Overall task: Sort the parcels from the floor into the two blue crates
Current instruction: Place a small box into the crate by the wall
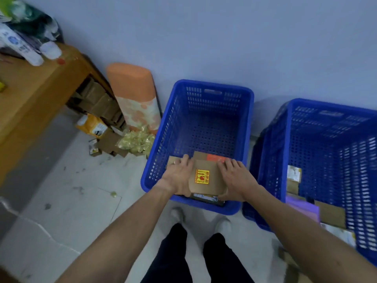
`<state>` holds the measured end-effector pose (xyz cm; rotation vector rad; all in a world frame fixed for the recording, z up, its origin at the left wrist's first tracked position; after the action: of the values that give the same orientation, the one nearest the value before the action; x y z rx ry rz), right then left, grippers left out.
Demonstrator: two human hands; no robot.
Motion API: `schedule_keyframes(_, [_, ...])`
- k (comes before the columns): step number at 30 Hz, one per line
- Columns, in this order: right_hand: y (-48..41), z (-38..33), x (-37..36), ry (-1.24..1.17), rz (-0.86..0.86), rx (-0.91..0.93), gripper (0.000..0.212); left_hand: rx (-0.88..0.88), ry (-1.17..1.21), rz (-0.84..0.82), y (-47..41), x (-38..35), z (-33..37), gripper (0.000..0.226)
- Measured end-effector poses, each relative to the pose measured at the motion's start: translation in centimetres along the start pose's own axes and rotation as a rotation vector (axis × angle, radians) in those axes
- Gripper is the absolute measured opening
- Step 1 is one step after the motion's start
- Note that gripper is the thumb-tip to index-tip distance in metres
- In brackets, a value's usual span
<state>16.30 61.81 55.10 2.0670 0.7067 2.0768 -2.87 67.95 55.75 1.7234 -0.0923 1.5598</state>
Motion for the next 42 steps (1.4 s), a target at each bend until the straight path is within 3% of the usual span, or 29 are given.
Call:
schedule_keyframes(10, [-5.4, -0.7, -8.2, -0.069, -0.203, -0.124, 0.131, -0.113, -0.021, -0.151, -6.7, -7.4, -2.1, 0.117])
schedule_keyframes(14, [-6.5, -1.7, -11.8, -0.121, -0.283, -0.169, 0.131, -0.161, -0.039, -0.237, -8.2, -11.3, -2.5, 0.11])
schedule_keyframes(19, [-8.5, -1.5, -15.3, -0.213, -0.334, -0.199, 0.122, -0.153, 0.003, -0.278, -10.6, -14.7, -2.8, 0.118])
schedule_keyframes(30, [-10.9, -1.2, -21.9, -0.25, -0.394, -0.235, 0.123, -0.189, 0.128, -0.238, -14.1, -21.0, -3.0, 0.094])
schedule_keyframes(42, [-11.7, -1.1, -23.3, -0.247, -0.423, -0.209, 0.13, -0.148, 0.134, -0.218, -15.0, -23.5, -3.4, 0.088])
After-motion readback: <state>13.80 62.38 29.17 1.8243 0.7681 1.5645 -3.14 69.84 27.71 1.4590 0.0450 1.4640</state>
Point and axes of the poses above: each hand's wrist, its own y-axis away from the middle knuckle, its own x-axis out of the back of the hand, z = x × y, the point moved 3 cm from there along -y, towards the middle knuckle, and after that the axes turned 1 degree about -x, right-handed, at the moved point
